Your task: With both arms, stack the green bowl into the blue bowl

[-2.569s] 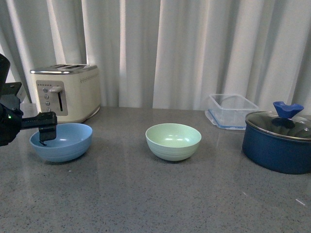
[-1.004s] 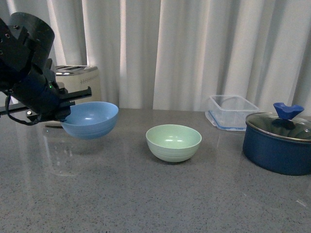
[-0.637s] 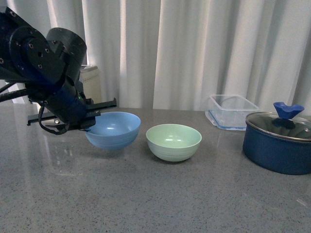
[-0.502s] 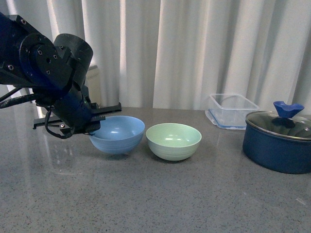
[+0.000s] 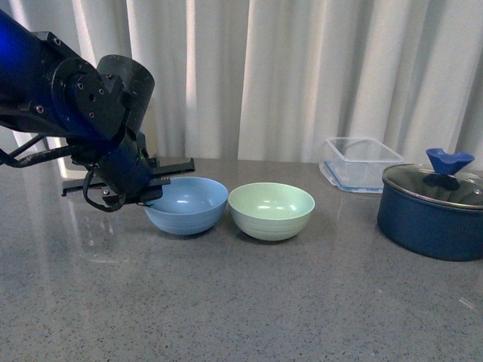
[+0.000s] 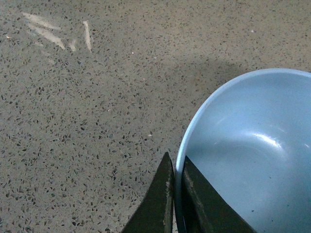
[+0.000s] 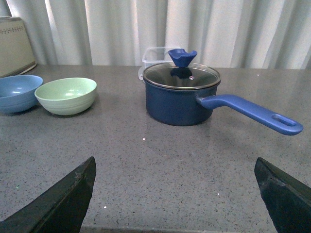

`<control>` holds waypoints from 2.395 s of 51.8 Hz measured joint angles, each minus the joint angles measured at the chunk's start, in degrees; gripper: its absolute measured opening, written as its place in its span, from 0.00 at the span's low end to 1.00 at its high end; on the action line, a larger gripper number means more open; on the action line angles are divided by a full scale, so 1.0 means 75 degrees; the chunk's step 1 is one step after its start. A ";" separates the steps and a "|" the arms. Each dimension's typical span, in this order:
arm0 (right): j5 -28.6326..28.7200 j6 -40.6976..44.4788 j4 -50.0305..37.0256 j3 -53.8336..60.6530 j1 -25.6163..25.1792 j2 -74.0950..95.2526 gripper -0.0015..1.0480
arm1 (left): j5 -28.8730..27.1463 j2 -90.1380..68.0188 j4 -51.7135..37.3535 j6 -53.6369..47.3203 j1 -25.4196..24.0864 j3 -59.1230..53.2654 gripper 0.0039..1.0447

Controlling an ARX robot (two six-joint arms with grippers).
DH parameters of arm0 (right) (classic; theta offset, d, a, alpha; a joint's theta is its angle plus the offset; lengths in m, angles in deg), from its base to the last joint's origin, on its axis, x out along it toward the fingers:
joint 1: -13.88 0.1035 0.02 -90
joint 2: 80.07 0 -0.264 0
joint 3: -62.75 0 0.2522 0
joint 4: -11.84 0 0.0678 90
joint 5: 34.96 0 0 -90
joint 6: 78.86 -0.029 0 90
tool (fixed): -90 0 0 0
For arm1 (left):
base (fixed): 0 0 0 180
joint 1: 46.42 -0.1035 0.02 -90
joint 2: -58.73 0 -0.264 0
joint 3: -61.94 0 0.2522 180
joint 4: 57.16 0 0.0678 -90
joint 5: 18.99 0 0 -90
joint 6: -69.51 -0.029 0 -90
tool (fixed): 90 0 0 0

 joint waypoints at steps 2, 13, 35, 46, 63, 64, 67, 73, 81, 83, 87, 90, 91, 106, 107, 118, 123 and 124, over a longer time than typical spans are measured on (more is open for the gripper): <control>0.0003 0.0000 0.0000 0.0000 0.0000 0.0000 0.90 | -0.0003 -0.0012 0.0000 0.0000 0.0000 0.0000 0.03; 0.0000 0.0000 0.0000 0.0000 0.0000 0.0000 0.90 | -0.0140 -0.0032 0.0006 0.0015 0.0000 0.0012 0.06; 0.0003 0.0000 0.0000 0.0000 0.0000 0.0000 0.90 | -0.0385 0.1378 -0.1201 -0.0370 0.0047 -0.1483 0.90; 0.0003 0.0000 0.0000 0.0000 0.0000 0.0000 0.90 | -0.0970 0.4377 -0.3191 -0.1521 0.0440 -0.4969 0.94; 0.0003 0.0000 0.0000 0.0000 0.0000 0.0000 0.90 | -0.1137 0.7530 -0.2690 -0.1658 0.1067 -0.8891 0.94; 0.0003 0.0000 0.0000 0.0000 0.0000 0.0000 0.90 | -0.1134 0.7530 -0.2690 -0.1658 0.1067 -0.8891 0.94; 0.0003 0.0000 0.0000 0.0003 0.0000 0.0000 0.90 | -0.0918 0.7460 -0.3232 -0.1807 0.1014 -0.9122 0.90; 0.0000 0.0000 0.0000 0.0000 0.0000 0.0000 0.90 | -0.0143 0.7530 -0.6543 -0.2168 0.0790 -1.0351 0.73; -0.0003 0.0000 0.0000 0.0003 0.0003 0.0000 0.90 | 0.0172 0.8239 -0.7892 -0.2323 0.0353 -1.1194 0.49; 0.0003 0.0000 0.0000 0.0000 0.0003 0.0000 0.90 | 0.0262 0.8413 -0.7892 -0.2331 0.0268 -1.1322 0.44; 0.0003 0.0000 0.0003 0.0000 0.0003 0.0000 0.90 | 0.0449 0.8792 -0.7825 -0.2358 0.0070 -1.1663 0.29; 0.0000 0.0000 0.0003 0.0000 0.0003 0.0000 0.90 | 0.0615 0.9101 -0.7697 -0.2381 -0.0082 -1.1919 0.18; 0.0000 0.0000 0.0003 0.0000 0.0003 0.0000 0.90 | 0.0673 0.9247 -0.7635 -0.2387 -0.0137 -1.2013 0.13; 0.0000 0.0000 0.0003 0.0000 0.0003 0.0000 0.90 | 0.1638 1.1022 -0.6627 -0.2428 -0.0959 -1.2724 0.03; 0.0000 0.0000 0.0003 0.0000 0.0003 0.0000 0.90 | 0.1711 1.1112 -0.6557 -0.2430 -0.1055 -1.2764 0.03; 0.0003 0.0000 0.0006 0.0000 0.0003 0.0000 0.90 | 0.1789 1.2109 -0.6012 -0.2433 -0.1291 -1.3079 0.03; 0.0000 0.0000 0.0006 0.0000 0.0003 0.0000 0.90 | 0.1789 1.2531 -0.5648 -0.2433 -0.1291 -1.3082 0.03; 0.0000 0.0000 0.0006 0.0000 0.0003 0.0000 0.90 | 0.1789 1.2616 -0.5575 -0.2433 -0.1291 -1.3082 0.03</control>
